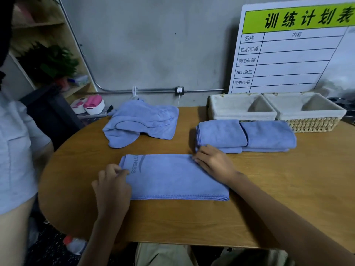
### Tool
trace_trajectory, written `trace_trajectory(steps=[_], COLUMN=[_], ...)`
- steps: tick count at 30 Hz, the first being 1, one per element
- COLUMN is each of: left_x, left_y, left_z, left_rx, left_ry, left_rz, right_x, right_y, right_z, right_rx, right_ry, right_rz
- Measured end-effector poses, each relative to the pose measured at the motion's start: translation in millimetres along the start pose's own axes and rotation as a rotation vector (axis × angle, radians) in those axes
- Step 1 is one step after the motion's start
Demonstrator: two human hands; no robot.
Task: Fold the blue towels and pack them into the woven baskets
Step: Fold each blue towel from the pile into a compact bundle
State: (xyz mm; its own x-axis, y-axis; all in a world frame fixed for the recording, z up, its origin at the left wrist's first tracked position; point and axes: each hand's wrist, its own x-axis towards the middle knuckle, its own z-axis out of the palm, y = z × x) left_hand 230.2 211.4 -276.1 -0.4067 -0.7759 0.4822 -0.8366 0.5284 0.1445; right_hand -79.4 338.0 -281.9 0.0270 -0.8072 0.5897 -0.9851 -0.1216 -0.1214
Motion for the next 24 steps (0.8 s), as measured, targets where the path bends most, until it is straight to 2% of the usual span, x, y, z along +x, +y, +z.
trace_trajectory(steps=[2, 5, 9, 14, 19, 24], left_x=[-2, -19, -48, -59, -62, -71], left_y=[29, 94, 178, 221, 231, 244], left_z=[4, 4, 6, 15, 21, 19], left_rx=[-0.123, -0.355, -0.449, -0.375, -0.426, -0.454], left_ry=[-0.007, -0.111, -0.222, -0.254, -0.216, -0.236], left_rz=[0.113, 0.331, 0.531, 0.597, 0.529, 0.552], right_x=[-13, -26, -37, -49, -56, -62], right_y=[9, 17, 21, 30, 39, 45], right_z=[-6, -12, -21, -32, -41, -52], right_rx=[-0.009, -0.018, -0.050, -0.027, 0.012, 0.123], right_ry=[0.005, -0.012, 0.002, -0.027, -0.056, -0.062], right_rz=[0.012, 0.075, 0.202, 0.389, 0.480, 0.643])
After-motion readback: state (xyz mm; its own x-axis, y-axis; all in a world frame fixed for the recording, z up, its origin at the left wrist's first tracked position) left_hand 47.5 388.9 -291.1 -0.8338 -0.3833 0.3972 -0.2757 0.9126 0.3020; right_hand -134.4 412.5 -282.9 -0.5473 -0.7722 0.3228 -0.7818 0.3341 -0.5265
